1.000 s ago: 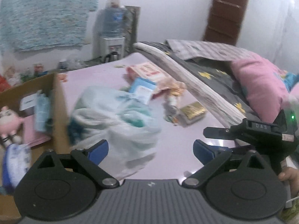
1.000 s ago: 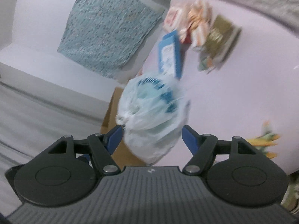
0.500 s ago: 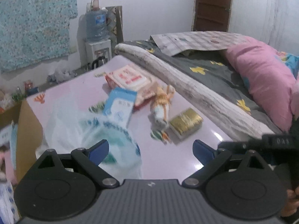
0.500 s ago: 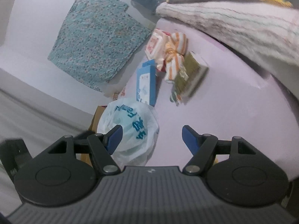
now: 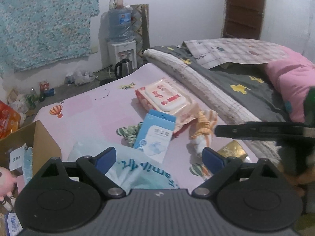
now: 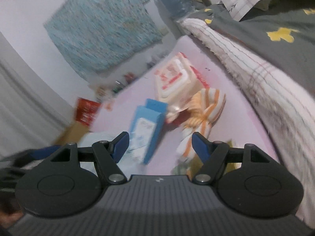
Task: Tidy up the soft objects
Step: 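Move both open tools back to the pile on the bed, then close the right tool on the orange-striped cloth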
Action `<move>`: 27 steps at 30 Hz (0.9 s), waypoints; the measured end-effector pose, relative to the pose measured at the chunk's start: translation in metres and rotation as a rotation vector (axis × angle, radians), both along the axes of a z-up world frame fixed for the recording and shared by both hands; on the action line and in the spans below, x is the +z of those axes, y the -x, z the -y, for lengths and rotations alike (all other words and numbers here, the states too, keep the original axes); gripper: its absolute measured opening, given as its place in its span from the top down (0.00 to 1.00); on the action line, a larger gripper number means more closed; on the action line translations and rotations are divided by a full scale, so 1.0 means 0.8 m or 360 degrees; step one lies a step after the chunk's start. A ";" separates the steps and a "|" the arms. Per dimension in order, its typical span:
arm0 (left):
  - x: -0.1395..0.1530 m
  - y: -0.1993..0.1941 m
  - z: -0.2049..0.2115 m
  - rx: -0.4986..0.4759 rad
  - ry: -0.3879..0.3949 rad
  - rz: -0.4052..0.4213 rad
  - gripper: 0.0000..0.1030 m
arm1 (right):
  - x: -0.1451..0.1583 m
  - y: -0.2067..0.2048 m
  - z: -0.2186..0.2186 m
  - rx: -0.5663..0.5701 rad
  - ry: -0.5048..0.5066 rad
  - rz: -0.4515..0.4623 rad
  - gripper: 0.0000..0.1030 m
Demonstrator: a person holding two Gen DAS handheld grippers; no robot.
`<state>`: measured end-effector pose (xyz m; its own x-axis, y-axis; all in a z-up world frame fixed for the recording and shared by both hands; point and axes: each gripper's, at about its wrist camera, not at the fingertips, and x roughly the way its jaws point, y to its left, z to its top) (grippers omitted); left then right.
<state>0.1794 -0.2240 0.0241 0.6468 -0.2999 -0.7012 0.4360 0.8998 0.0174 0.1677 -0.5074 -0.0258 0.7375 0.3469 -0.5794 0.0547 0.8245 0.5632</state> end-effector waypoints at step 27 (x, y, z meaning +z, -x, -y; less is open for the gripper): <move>0.048 -0.030 -0.004 0.0026 -0.0036 -0.0168 0.07 | -0.089 -0.067 0.017 -0.0057 -0.0214 -0.0264 0.79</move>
<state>0.2034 -0.2211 0.0624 0.5736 -0.2734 -0.7721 0.4218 0.9067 -0.0077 0.2216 -0.5209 -0.0973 0.6488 0.4046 -0.6445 0.1837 0.7386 0.6486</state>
